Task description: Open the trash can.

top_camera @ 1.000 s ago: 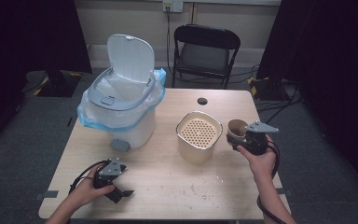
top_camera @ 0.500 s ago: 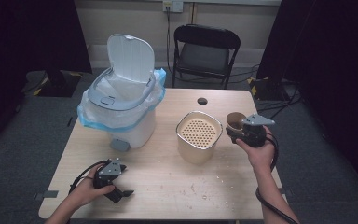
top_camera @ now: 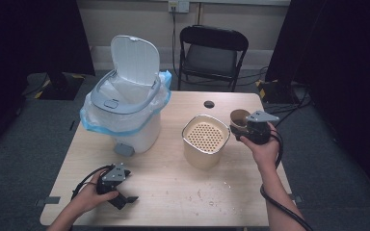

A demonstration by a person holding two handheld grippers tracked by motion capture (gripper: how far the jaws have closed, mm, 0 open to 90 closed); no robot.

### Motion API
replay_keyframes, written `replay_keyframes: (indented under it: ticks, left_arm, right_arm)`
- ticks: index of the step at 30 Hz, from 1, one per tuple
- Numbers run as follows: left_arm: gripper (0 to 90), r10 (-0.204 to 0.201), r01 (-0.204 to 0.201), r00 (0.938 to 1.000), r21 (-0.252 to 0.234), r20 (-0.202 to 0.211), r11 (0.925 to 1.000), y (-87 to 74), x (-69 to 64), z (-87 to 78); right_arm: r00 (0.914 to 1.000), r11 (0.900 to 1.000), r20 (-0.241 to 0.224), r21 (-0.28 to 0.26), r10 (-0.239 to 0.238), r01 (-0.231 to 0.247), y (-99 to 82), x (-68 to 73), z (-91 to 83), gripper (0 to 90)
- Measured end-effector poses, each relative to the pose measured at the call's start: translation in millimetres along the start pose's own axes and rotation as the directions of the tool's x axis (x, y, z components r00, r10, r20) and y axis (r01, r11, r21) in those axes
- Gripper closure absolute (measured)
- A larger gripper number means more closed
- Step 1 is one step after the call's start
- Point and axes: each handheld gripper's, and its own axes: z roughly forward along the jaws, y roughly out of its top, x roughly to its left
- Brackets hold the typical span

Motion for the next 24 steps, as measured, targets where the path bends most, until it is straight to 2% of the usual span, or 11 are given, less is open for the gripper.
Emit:
replay_keyframes:
  ticks: [11,21,24]
  left_arm:
    - [0.0,0.0,0.0,1.0,0.0,0.0,1.0,0.0,0.0,0.0]
    - [0.0,0.001,-0.001,1.0,-0.008,0.002,1.0,0.1,0.0,0.5]
    - [0.0,0.001,-0.001,1.0,-0.008,0.001,1.0,0.0,-0.1,0.5]
  right_arm:
    - [0.9996,0.9996,-0.002,0.002,-0.028,0.028,7.4,-1.7,6.8,38.7]
    - [0.9969,0.997,0.01,0.001,-0.078,0.078,18.0,-2.6,10.3,38.8]
    - [0.994,0.9941,0.016,0.005,-0.108,0.108,20.9,-0.8,12.4,38.9]
